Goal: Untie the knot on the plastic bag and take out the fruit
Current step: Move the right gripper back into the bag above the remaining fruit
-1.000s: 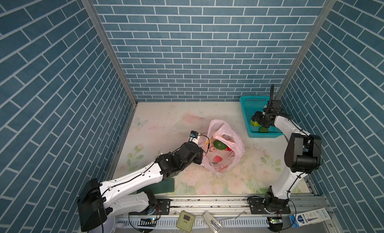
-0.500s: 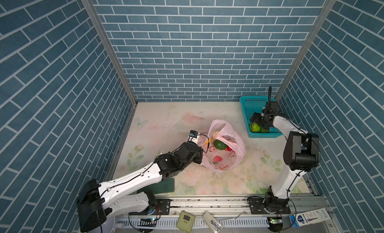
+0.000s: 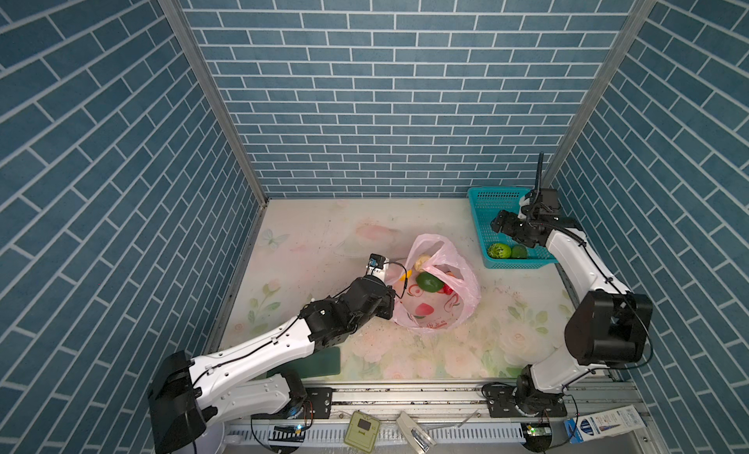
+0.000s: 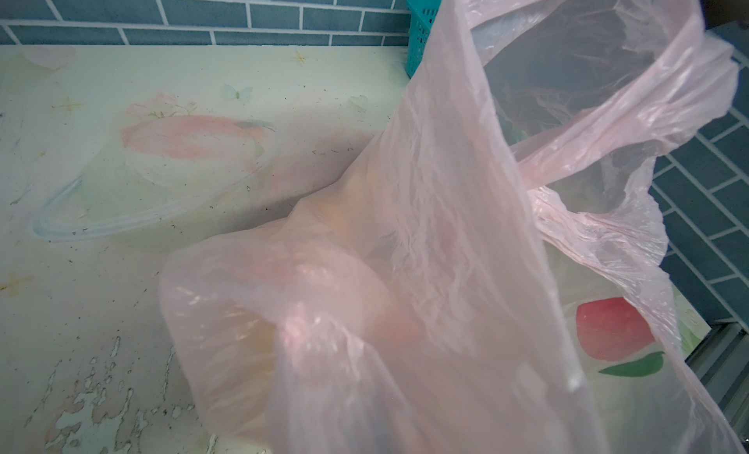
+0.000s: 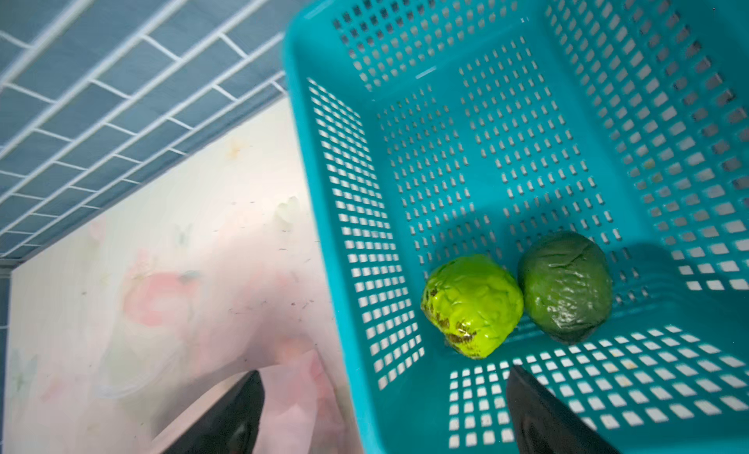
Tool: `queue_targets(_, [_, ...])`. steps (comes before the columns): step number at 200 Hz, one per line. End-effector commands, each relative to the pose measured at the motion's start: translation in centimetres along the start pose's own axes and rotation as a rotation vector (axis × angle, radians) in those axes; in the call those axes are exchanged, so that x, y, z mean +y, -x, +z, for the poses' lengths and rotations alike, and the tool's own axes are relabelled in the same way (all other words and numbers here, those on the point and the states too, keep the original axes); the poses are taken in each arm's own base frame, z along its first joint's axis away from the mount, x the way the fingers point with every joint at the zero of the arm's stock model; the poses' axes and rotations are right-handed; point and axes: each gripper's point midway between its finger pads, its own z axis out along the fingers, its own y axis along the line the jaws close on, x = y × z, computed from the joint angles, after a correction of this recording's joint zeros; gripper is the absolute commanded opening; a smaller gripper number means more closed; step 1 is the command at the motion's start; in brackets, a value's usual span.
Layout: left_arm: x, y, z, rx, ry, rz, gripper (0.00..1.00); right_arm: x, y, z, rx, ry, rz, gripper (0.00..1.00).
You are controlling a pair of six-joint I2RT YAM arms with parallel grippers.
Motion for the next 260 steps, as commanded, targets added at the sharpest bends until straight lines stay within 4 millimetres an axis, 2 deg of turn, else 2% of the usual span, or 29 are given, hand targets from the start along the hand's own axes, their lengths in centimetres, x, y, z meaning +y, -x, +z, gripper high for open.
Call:
queue_targets(1, [0.2,1.0,-0.6,-0.028,0.007,-0.002,0.00,3.9,-2.9,-4.3,0.052,0.088,-0.067,0.93])
queue_targets(28, [0.1,0.8,-0.6,-0.028,-0.002,0.003,0.00,8.9,-5.6,-8.7,0.062,0.189,-0.142,0.93])
queue_targets(51, [0.0,0.8,-0.7,-0.027,-0.009,0.011,0.00,12.3,-8.5,-11.6,0.090,0.268,-0.186,0.93])
queue_targets(95, [-0.2,0.8,-0.7,-0.025,-0.021,0.018,0.00,18.6,-13.2,-15.7,0.108,0.410,-0.274,0.93])
queue_targets(118, [-0.3,0.9,-0.8,-0.028,-0.025,0.022,0.00,20.8,-15.0,-16.7,0.117,0.432,-0.334,0.93])
queue_targets(152, [-0.1,1.0,-1.0,-0.036,-0.022,0.023,0.00,21.9,-18.3,-14.4,0.186,0.451,-0.344,0.91])
queue_targets(196, [0.0,1.5,-1.3,-0.058,-0.018,0.015,0.00,21.5,-22.1,-10.3,0.192,0.408,-0.454,0.88])
queue_targets(226, [-0.1,1.6,-1.2,-0.065,-0.022,0.003,0.00,20.0,-24.6,-7.6,0.185,0.312,-0.610,0.87])
queue_targets(260, [-0.2,2.1,-1.4,-0.076,-0.019,0.004,0.00,17.8,-27.8,-5.3,0.207,0.261,-0.691,0.81])
